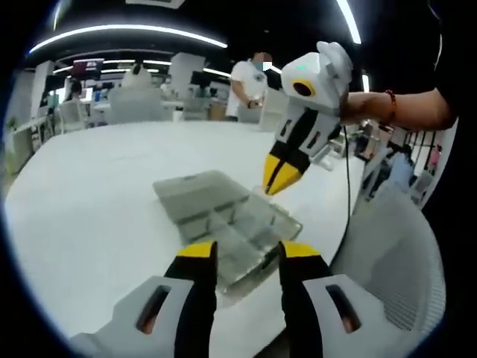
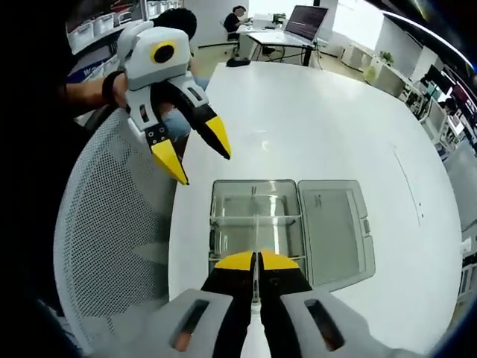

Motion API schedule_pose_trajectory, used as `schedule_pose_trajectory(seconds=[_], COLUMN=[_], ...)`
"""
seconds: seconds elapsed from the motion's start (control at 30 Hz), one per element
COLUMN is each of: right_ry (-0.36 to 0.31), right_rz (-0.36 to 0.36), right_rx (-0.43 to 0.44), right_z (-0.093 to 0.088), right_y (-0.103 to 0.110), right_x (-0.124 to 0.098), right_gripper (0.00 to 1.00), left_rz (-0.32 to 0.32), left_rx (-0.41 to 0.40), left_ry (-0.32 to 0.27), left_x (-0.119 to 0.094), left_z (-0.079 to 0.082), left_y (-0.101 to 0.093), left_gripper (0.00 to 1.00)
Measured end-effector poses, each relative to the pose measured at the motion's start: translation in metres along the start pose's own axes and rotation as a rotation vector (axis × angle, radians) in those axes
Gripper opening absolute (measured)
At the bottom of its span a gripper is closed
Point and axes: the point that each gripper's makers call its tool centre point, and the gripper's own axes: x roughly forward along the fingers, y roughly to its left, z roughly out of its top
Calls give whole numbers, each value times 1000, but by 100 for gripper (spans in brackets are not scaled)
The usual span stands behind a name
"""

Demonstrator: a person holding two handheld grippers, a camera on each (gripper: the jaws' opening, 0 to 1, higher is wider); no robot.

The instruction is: Insert the divider into the dual guide fixture by aligning both edges with the guide slots and pushing it downward to the bottom, including one-sided entry, uneven engagement, binding, and posture correction.

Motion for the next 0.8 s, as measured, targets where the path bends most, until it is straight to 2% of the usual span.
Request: schedule_pose_trajectory(seconds=[0.3,0.37,0.8], right_ry=[-9,-17,-26], right_rz=[13,20,26], right_rx=[-19,1,1], right_z=[4,5,6], right_y=[-1,0,0], right_x=[3,3,4], right_gripper=[0,0,0], left_rz=[9,9,7], left_rx=[-6,-8,-15], left_ry=[5,5,5], left_x=[0,0,-1], left_z=[-1,-1,-2], left_y=[2,2,2], left_gripper=[31,31,31])
